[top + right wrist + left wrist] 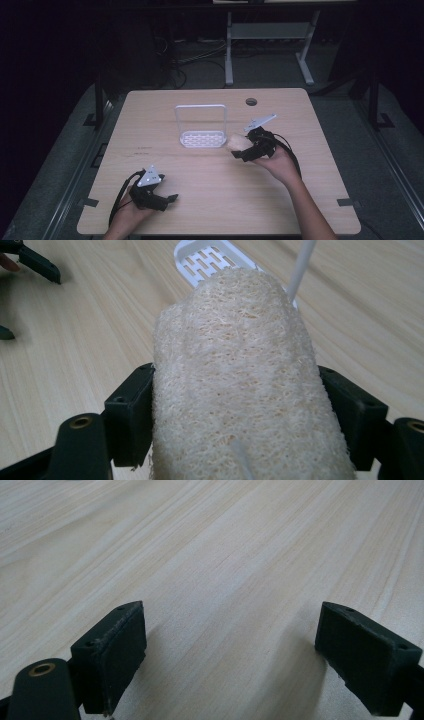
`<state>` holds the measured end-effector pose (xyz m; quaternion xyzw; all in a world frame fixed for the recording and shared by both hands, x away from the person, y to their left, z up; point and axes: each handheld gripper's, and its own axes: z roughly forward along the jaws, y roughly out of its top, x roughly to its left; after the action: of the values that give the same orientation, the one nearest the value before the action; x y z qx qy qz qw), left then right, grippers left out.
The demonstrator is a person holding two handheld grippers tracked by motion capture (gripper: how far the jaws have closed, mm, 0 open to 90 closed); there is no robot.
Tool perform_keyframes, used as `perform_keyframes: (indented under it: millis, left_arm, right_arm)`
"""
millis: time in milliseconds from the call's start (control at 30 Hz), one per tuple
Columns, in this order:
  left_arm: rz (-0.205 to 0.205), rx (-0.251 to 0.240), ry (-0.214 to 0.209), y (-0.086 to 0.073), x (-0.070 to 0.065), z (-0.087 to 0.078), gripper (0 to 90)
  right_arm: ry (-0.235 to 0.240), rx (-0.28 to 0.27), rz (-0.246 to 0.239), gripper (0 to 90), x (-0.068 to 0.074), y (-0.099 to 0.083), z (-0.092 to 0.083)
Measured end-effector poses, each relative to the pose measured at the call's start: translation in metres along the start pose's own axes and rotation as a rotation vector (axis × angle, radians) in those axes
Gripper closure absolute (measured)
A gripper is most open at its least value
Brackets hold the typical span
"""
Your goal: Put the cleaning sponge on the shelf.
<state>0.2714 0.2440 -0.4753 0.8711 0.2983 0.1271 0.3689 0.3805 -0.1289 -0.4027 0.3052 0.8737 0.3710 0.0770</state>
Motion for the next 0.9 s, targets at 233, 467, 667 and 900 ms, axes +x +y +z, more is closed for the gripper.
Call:
perform_keyframes:
  millis: [233, 467, 667, 900]
  left_arm:
    - [0.000, 0.000, 0.000, 0.000, 0.000, 0.000, 12.3]
    - [0.000, 0.000, 0.000, 0.000, 0.000, 0.000, 12.3]
    - [0.000, -0.001, 0.000, 0.000, 0.000, 0.000, 12.3]
    - [-0.001, -0.001, 0.000, 0.000, 0.000, 0.000, 12.3]
  right_arm:
    - [0.013, -0.007, -0.021, 25.5, 0.005, 0.013, 0.007]
    - [0.024, -0.017, -0.025, 25.5, 0.007, 0.026, 0.013]
    - [0.032, -0.018, -0.033, 25.5, 0.007, 0.034, 0.019]
    - [0.042, -0.022, -0.039, 25.5, 0.010, 0.042, 0.026]
